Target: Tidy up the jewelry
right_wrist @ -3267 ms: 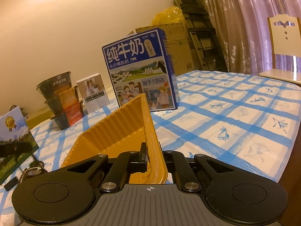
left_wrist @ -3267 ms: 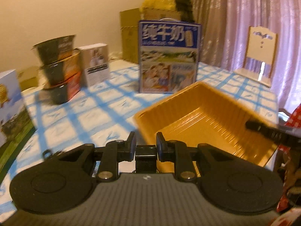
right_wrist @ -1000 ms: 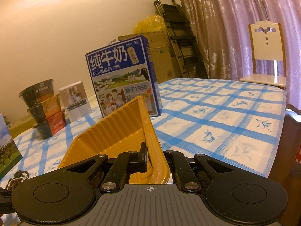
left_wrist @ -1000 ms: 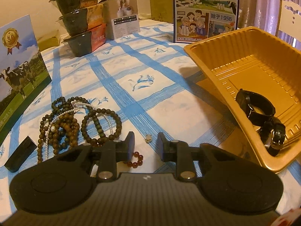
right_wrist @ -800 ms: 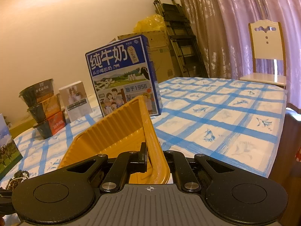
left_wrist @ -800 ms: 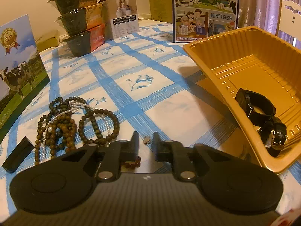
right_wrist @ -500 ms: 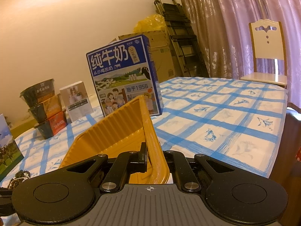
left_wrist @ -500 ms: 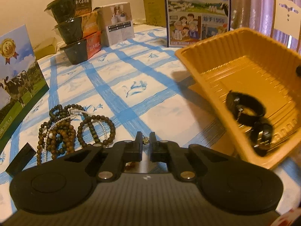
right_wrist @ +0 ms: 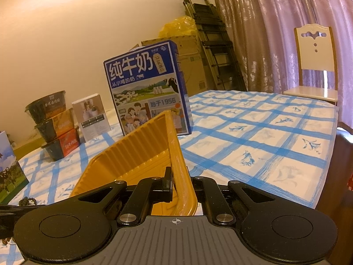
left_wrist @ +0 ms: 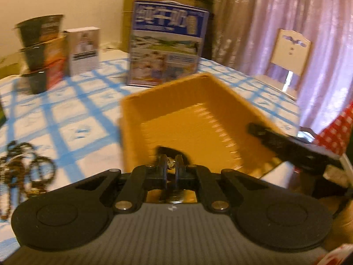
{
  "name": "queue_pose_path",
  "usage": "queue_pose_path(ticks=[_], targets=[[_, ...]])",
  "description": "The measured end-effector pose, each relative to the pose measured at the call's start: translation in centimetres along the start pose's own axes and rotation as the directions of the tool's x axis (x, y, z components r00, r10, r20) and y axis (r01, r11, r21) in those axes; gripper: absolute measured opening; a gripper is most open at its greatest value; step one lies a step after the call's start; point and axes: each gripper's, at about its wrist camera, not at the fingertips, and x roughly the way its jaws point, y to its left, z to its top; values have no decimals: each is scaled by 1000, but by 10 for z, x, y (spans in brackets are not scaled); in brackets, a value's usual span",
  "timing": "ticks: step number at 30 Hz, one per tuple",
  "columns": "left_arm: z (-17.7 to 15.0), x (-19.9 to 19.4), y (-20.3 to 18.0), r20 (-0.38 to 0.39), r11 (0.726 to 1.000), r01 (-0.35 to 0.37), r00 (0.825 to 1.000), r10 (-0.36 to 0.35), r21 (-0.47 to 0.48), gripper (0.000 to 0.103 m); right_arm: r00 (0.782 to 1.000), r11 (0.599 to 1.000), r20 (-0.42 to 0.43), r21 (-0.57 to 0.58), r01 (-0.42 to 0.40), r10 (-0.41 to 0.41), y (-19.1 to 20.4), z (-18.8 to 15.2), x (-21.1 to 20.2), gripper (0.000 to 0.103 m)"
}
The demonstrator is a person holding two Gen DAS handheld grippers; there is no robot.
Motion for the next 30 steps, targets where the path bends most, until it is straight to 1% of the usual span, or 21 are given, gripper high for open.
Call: queue_pose_path(ticks=[2,5,8,12,13,14,16,20,21,23,27,30], targets=[[1,8,-9,-18,1000,19,1000,-19,5,6,1000,1000,0,1,1,-1,0,0,0,7],[3,22,-14,-52,999,51,997,-52,-17,6,1000,1000,-2,2,0,0,1,-1,0,7],[2,33,-17,-75,998,51,996,-53,-37,6,1000,1000,-4,4,-2,2,1,-1,-2,7],[1,38,-16,-88,995,59,994,-66,-79,7,1000,1000,-7,8,-4,4,1,-1,-2,7],[1,38,-16,-84,995,58,994,-65,-79,10,1000,1000,-7,7,-4,5,1,-1,-2,7],[1,36,-16,-80,995,57,995,-64,-79,17,1000,1000,-6,7,-4,4,1,-1,-2,7],[2,32,-15,-63,995,54,996,-59,-81,23,1000,1000,-7,7,-4,4,1,-1,-2,7],[4,20,-8,-33,993,49,998,-52,-107,24,1000,1000,-7,7,-4,4,0,-1,-2,7],[4,16,-5,-25,993,40,999,-43,-108,26,1000,1000,-7,8,-4,4,1,-1,-2,7],[3,6,2,-13,995,8,1000,-9,-100,36,1000,1000,-7,7,-3,3,1,-1,-2,7],[-2,-21,22,19,993,-67,997,69,-93,37,1000,1000,-7,6,-4,4,1,-1,-2,7],[-7,-39,43,27,984,-138,990,141,-112,37,1000,1000,-6,4,-4,4,0,-1,-2,7]])
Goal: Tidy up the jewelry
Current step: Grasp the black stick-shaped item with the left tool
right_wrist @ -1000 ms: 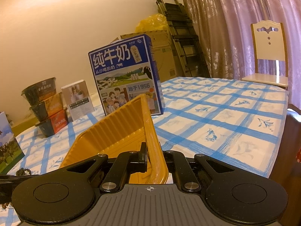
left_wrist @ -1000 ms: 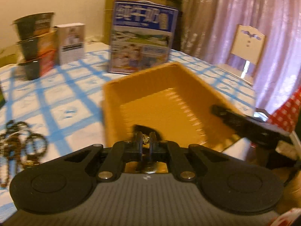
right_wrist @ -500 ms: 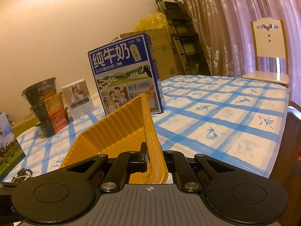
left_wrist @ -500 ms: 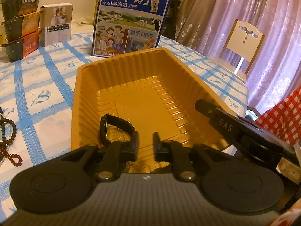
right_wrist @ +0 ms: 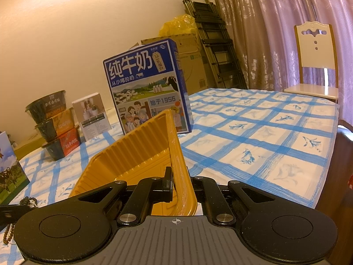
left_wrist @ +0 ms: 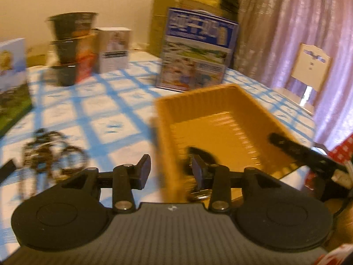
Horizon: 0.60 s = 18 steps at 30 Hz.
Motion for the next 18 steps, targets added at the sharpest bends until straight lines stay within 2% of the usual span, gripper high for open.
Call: queue_pose_path(ticks=[4,8,14,18], targets=[[-8,-16,33,-1,994,-103,995,103,-17,40,1000,1000,0,-1,0,0,-1,0,0,7],[-22,-26,64,-33,981,-195,980,195,2,40,1000,1000,-1,0,0,0,-1,0,0,7],[-45,-31,112,-71,947,-316,945,319,53,40,1000,1000,2,-9,6,-6,-3,-1,0,7],[-47,-21,143,-57,918,-375,921,385,127,40,1000,1000,2,-18,17,-17,-3,-2,0,7]])
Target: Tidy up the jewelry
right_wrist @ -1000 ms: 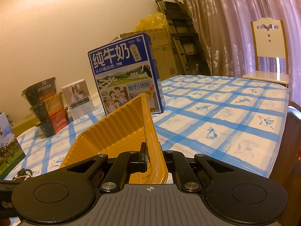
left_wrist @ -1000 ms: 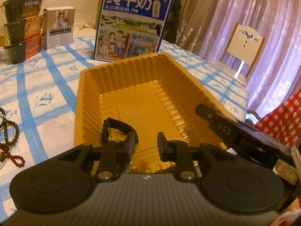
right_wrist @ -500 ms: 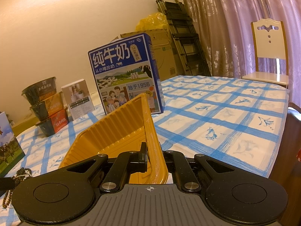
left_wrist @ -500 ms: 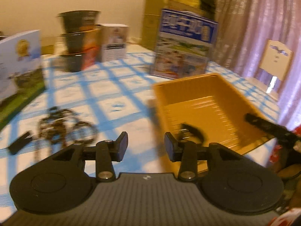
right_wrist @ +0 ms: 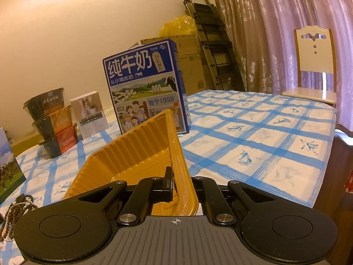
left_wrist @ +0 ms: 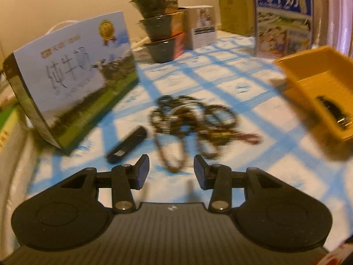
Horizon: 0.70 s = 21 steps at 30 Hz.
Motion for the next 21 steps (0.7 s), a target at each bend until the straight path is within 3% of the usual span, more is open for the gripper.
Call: queue_pose_path(ticks=[4,15,17,19,21], targets=[[5,23,20,16,997,-45,999,44,60,41,1000,1000,-2,-7,13,-13,0,0,1,7],[11,78,37,-9,982,-56,998,59,183,44,1000,1000,-9,-14,25,-25,1,-1,4,7],[12,80,37,-19,982,-47,998,51,183,40,1000,1000,-8,-12,24,-24,1,-1,4,7],[15,81,36,-37,985,-25,999,31,171,28,1000,1000,-8,-12,24,-24,1,-1,4,7],[16,79,30,-48,982,-23,998,32,187,24,1000,1000,-9,-12,23,-23,1,-1,4,7]])
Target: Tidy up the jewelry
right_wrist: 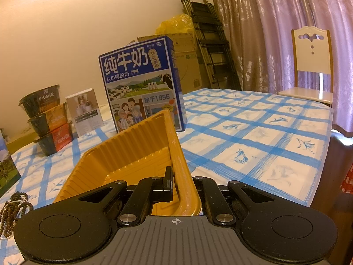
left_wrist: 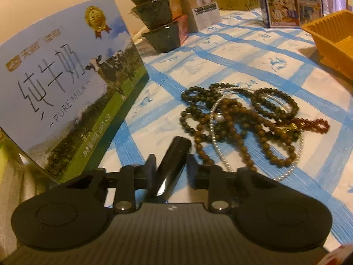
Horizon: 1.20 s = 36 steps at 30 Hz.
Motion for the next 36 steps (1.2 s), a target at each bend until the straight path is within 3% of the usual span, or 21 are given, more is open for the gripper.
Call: queue_pose_path(ticks=[12,21,25,30,36], targets=[[8,2,-5,-40,999,17,999,-19,-32,20,1000,1000,-2,7,-3,3,-1,-1,0,7],[5,-15,-16,-6,1000,-16,1000,16,-6,19,1000,1000,-1,7,-5,5,-1,-1,-1,7],[12,-35,-16,45,999,-5,999,7,-42,19,1000,1000,0,4,-4,4,1,0,-1,7],[28,-64,-23,117,996,45,992,-36,-73,19,1000,1000,-1,6,-6,6,2,0,-1,7],[47,-100,-52,196,978,187,966,-166,-96,19,1000,1000,1,7,-8,8,2,0,-1,7]])
